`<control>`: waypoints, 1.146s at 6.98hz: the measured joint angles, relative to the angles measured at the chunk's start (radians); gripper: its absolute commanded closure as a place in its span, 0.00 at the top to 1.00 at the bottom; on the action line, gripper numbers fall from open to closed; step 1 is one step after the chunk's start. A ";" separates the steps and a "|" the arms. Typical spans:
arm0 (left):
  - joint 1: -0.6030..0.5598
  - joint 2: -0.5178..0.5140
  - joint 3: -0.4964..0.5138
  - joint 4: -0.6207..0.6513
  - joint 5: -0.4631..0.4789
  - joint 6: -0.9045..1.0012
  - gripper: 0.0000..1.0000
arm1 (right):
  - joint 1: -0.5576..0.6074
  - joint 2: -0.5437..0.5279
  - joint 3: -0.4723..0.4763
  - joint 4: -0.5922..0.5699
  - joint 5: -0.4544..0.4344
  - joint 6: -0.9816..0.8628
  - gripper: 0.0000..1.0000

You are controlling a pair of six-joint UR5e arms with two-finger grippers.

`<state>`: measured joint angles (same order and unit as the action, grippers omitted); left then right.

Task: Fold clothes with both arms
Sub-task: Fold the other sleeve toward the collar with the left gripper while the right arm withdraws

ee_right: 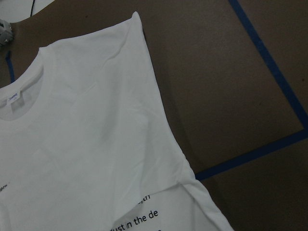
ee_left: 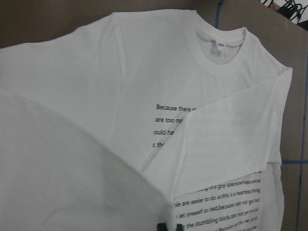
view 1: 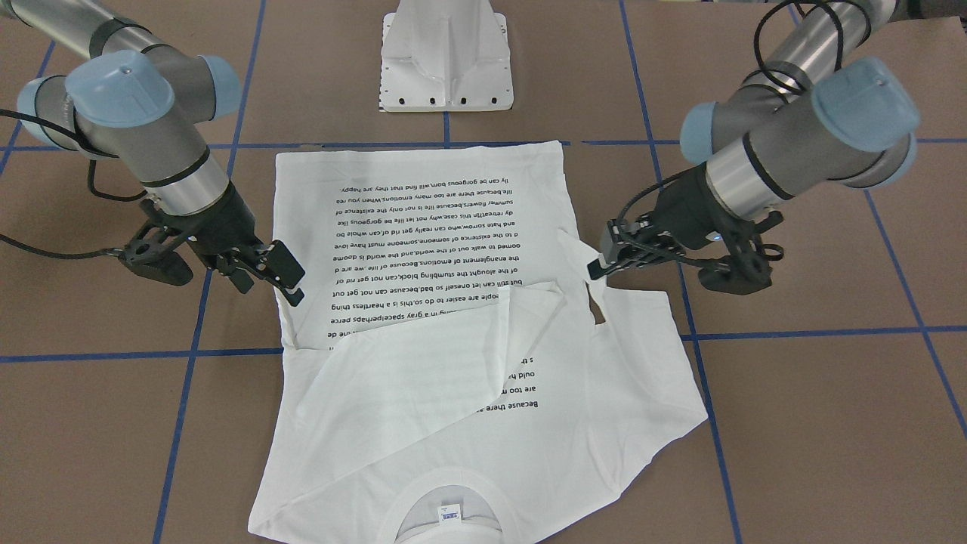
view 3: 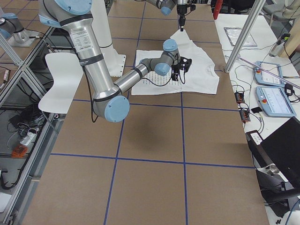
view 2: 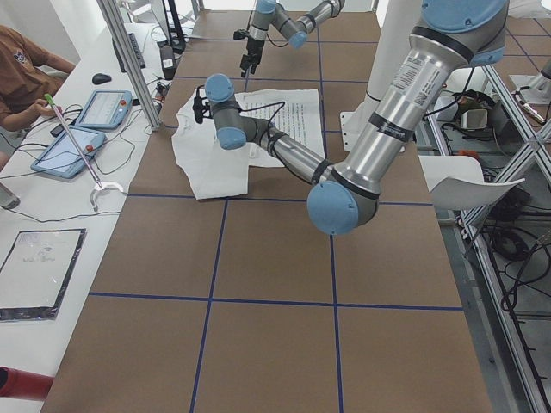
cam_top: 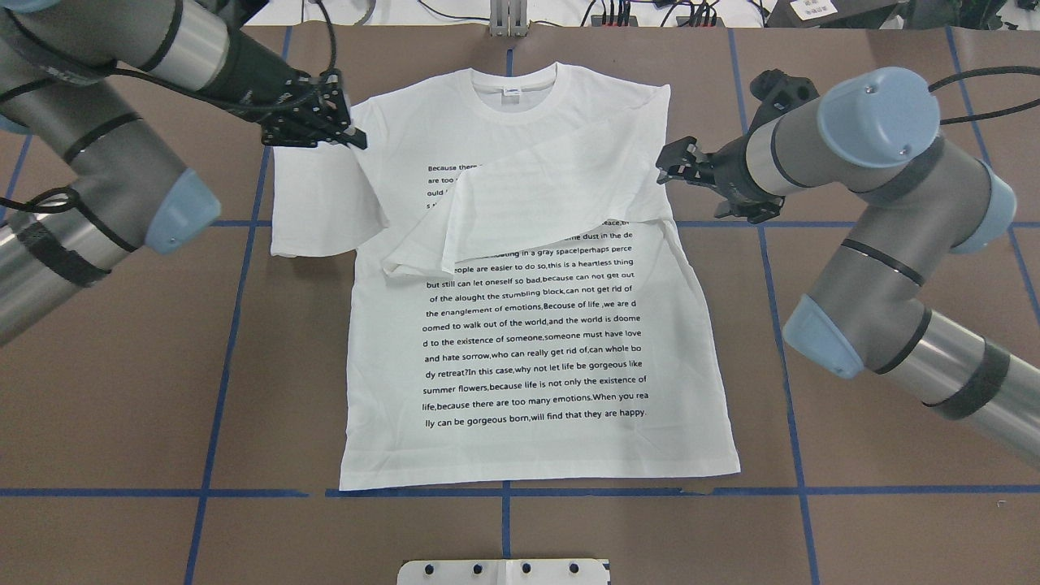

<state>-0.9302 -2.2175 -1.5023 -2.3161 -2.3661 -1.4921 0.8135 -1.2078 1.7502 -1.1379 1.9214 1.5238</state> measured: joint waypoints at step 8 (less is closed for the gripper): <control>0.362 -0.367 0.357 -0.191 0.578 -0.166 0.00 | 0.108 -0.300 0.029 0.183 0.010 -0.182 1.00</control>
<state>-0.5684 -2.5842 -1.1456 -2.5074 -1.7879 -1.6583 0.9219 -1.5077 1.7791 -0.9545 1.9318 1.3417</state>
